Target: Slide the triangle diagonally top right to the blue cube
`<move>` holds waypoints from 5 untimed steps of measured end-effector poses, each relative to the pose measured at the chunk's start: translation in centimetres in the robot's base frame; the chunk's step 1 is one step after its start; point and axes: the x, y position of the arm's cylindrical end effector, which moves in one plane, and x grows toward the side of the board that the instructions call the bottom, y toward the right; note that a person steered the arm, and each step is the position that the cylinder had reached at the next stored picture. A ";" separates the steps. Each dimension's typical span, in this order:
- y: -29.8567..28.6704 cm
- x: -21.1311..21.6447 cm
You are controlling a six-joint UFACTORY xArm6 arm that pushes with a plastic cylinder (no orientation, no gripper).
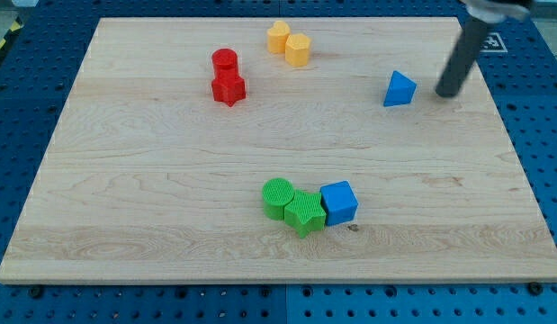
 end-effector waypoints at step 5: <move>-5.8 4.1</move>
